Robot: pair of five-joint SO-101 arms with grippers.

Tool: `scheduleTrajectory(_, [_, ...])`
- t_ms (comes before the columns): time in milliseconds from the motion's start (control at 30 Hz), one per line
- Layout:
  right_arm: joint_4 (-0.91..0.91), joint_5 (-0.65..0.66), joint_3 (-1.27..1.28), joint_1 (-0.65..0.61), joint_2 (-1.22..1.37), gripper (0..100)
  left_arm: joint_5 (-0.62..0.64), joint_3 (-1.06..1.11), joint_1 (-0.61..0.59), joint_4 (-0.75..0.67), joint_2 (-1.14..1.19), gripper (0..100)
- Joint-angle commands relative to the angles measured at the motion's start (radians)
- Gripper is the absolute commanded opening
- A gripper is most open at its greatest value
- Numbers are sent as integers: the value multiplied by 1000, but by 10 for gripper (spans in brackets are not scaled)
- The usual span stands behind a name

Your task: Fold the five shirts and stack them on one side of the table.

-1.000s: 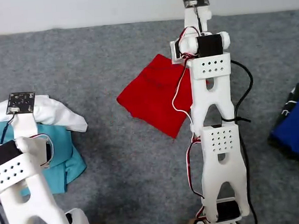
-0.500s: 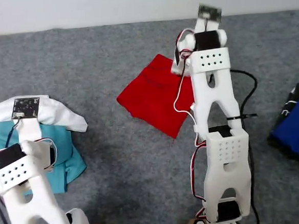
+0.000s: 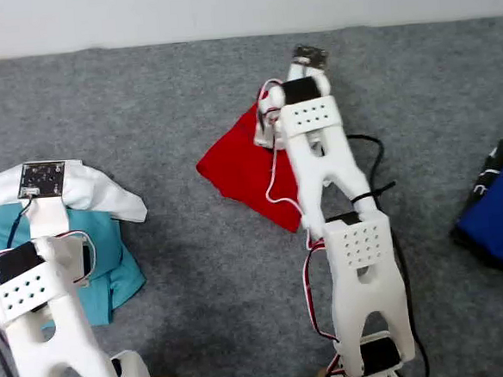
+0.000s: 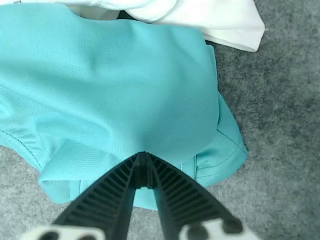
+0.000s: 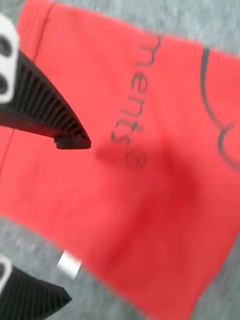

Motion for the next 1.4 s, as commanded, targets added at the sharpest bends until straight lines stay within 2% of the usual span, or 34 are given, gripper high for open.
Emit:
scheduleTrajectory(0, [-65,-14,-6,-16,8,409,-2,-2,6,-15,-17,2])
scheduleTrajectory(400, [-156,-100,-6,-22,157,396,-2,-2,6,-15,-17,2])
scheduleTrajectory(467, [-174,-112,-6,-22,166,348,-3,-2,6,-15,-17,2])
scheduleTrajectory(700, [-205,-118,-8,-21,177,84,-3,-1,6,-15,-17,2])
scheduleTrajectory(900, [-205,-118,-6,-15,179,9,-3,-1,6,-15,-17,2])
scheduleTrajectory(1033, [-196,-112,-11,16,159,9,-3,-1,6,-15,-20,2])
scheduleTrajectory(1367, [102,8,-226,47,7,9,-3,-10,5,-14,-25,2])
